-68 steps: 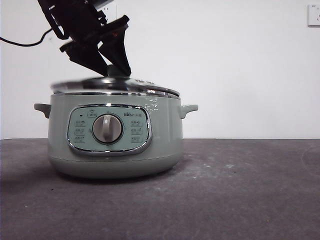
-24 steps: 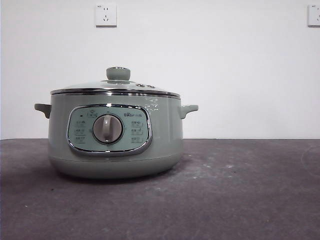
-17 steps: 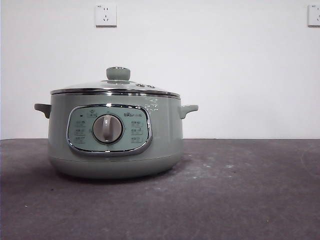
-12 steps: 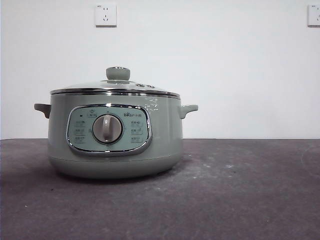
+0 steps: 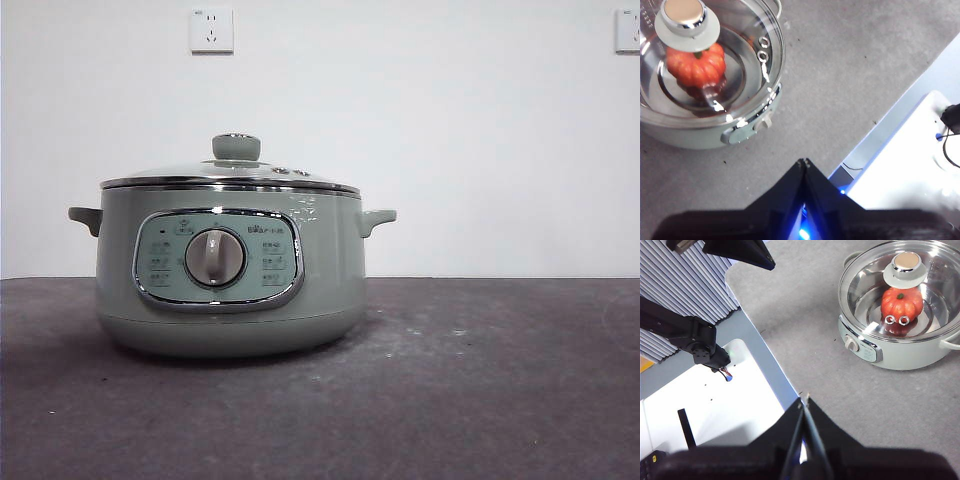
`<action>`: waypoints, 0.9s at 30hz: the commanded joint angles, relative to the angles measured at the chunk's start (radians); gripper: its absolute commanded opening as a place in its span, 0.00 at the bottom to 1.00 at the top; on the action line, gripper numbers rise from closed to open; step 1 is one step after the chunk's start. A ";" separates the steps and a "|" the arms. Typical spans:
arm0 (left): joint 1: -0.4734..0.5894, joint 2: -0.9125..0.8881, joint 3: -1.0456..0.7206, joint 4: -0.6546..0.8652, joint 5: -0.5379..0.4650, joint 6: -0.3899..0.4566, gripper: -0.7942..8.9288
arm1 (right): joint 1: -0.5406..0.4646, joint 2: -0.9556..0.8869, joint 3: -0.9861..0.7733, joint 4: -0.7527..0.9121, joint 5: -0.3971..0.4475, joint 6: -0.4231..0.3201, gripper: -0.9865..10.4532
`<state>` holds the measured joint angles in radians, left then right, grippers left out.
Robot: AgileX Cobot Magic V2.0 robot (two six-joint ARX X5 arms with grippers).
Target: Pick up the pumpkin,open the lid,put the pumpkin in the pot,close the lid
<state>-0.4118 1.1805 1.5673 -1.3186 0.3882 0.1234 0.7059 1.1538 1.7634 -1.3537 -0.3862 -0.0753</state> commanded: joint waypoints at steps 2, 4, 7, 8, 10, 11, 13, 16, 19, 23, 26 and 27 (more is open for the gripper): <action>-0.002 0.001 -0.001 0.026 0.005 0.011 0.08 | 0.000 -0.010 0.000 -0.016 -0.001 -0.002 0.09; -0.007 0.000 0.000 0.041 0.001 0.010 0.08 | 0.000 -0.013 0.000 -0.016 -0.001 -0.002 0.09; 0.022 -0.009 -0.002 0.115 -0.029 0.047 0.08 | 0.000 -0.017 0.000 -0.016 -0.001 -0.002 0.09; 0.041 -0.016 -0.004 0.164 -0.027 0.076 0.08 | 0.000 -0.017 0.000 -0.016 -0.001 -0.002 0.09; 0.080 -0.041 -0.019 0.271 -0.011 0.114 0.08 | 0.000 -0.017 0.000 -0.016 -0.001 -0.002 0.09; 0.096 -0.060 -0.037 0.333 -0.001 0.116 0.08 | 0.000 -0.018 0.000 -0.016 -0.001 -0.002 0.09; 0.140 -0.120 -0.106 0.493 0.030 0.113 0.08 | 0.000 -0.022 0.000 -0.016 0.000 -0.002 0.09; 0.215 -0.235 -0.268 0.734 0.039 0.105 0.08 | 0.000 -0.028 0.000 -0.016 -0.001 -0.002 0.09; 0.291 -0.360 -0.460 0.935 0.027 0.106 0.08 | 0.000 -0.031 0.000 -0.016 -0.001 -0.002 0.09; 0.369 -0.524 -0.701 1.104 -0.043 0.106 0.08 | 0.000 -0.036 0.000 -0.016 -0.001 -0.002 0.09; 0.410 -0.650 -0.866 1.175 -0.110 0.105 0.08 | 0.000 -0.041 0.000 -0.016 -0.001 -0.002 0.09; 0.422 -0.694 -0.920 1.191 -0.124 0.105 0.08 | 0.000 -0.042 0.000 -0.016 -0.001 -0.002 0.09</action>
<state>-0.0002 0.5255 0.7021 -0.1471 0.2756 0.2172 0.7059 1.1172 1.7634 -1.3537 -0.3859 -0.0753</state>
